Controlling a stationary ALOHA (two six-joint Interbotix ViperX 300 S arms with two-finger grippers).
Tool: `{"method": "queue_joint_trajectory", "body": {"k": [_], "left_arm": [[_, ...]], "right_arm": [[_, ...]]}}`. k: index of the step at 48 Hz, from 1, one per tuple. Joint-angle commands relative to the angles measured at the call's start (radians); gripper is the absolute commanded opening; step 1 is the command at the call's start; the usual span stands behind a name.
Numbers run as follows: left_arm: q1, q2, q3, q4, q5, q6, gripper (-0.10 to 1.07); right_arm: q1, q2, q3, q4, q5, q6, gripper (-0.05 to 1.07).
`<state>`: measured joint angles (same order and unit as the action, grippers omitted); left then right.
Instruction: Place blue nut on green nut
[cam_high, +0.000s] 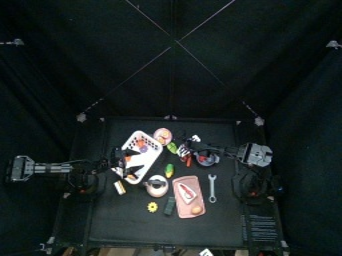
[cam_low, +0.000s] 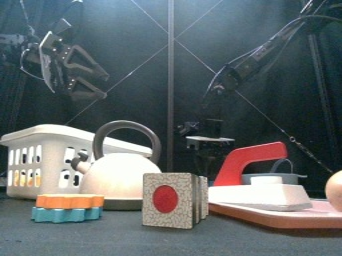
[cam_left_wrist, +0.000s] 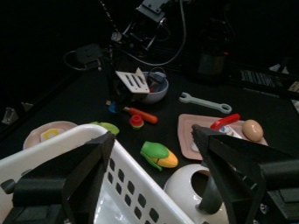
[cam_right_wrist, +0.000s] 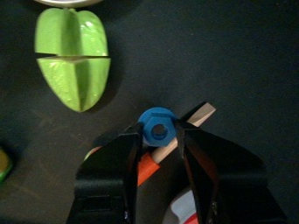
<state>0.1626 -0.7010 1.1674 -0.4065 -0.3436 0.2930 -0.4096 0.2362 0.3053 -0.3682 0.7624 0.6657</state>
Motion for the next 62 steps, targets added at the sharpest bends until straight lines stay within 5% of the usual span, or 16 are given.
{"method": "queue_joint_trajectory", "body": {"k": [1, 22, 43, 62], "left_arm": [[0.002, -0.002, -0.017, 0.003, -0.003, 0.002, 1.03], [-0.005, -0.002, -0.015, 0.002, -0.003, 0.000, 1.03], [-0.005, -0.002, -0.015, 0.002, -0.005, 0.000, 1.03], [-0.002, -0.002, -0.014, 0.002, -0.005, 0.000, 1.03]], "right_arm": [[0.020, -0.067, -0.011, 0.011, -0.002, -0.002, 0.62], [0.089, -0.115, 0.043, 0.012, -0.031, 0.021, 0.62], [0.086, -0.215, 0.176, 0.066, -0.218, 0.057, 0.62], [0.078, -0.178, 0.184, 0.069, -0.245, 0.052, 0.62]]}}
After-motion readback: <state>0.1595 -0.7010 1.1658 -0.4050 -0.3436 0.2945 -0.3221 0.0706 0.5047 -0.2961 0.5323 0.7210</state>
